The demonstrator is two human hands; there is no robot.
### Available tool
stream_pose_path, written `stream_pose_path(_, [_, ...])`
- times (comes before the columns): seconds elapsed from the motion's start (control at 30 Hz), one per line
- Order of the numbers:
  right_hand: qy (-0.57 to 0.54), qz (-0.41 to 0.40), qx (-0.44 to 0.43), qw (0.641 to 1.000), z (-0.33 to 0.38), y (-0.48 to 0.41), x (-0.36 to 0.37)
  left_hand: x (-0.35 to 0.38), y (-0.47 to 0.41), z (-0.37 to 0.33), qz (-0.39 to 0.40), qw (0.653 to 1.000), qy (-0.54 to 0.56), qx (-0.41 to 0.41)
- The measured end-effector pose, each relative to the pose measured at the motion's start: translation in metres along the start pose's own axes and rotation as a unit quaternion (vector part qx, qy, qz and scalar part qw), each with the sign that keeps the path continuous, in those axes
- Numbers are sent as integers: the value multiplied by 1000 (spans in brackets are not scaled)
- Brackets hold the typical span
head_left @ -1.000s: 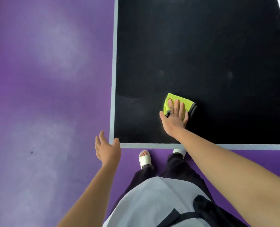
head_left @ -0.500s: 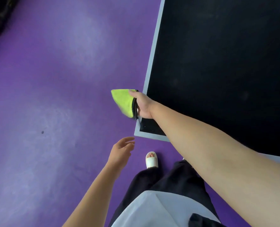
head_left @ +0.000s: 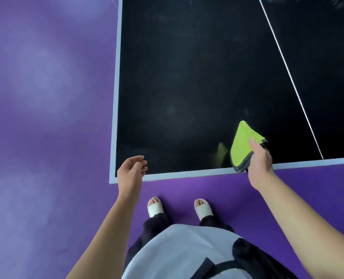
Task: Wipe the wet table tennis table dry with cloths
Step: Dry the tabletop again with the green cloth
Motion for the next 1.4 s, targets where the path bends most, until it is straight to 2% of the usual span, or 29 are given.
stream_pose_path(0.1, [85, -106, -51, 989, 23, -23, -74, 49, 7, -5, 22, 999, -24, 4])
stream_pose_path(0.17, [143, -134, -85, 977, 36, -39, -117, 83, 15, -2, 49, 998, -50, 0])
stream_pose_path(0.3, [210, -111, -161, 958, 45, -80, -191, 145, 24, 2, 95, 992, -85, -5])
stream_pose_path(0.4, [291, -117, -206, 927, 38, -101, -230, 174, 26, 4, 119, 987, -104, -2])
stream_pose_path(0.5, [374, -109, -176, 904, 5, -117, -237, 181, 28, 9, 110, 989, -102, -3])
stream_pose_path(0.6, [526, -44, -96, 844, -44, -118, -199, 167, 30, 17, 74, 993, -96, -14])
stream_pose_path(0.67, [569, -22, -85, 818, -64, -110, -166, 148, 33, 22, 39, 995, -85, -23])
stream_pose_path(0.9, [606, 73, -109, 785, -98, -72, -32, 61, 39, 41, -122, 988, -63, -73])
stream_pose_path(1.03, [627, 94, -99, 767, -118, -46, 36, 13, 38, 46, -177, 978, -44, -105])
stream_pose_path(1.23, [621, 144, -82, 766, -152, -6, 140, -54, 21, 55, -191, 971, -30, -141])
stream_pose_path(1.4, [633, 172, -115, 746, -185, 29, 226, -102, 3, 72, -118, 980, 23, -158])
Point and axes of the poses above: each hand's wrist, its own y-axis away from the middle knuckle, its own x-axis out of the palm, z = x × y, the point moved 3 cm from there along -y, towards the middle knuckle, and after that the axes turned 14 degrees about z, right-handed, at the moved point
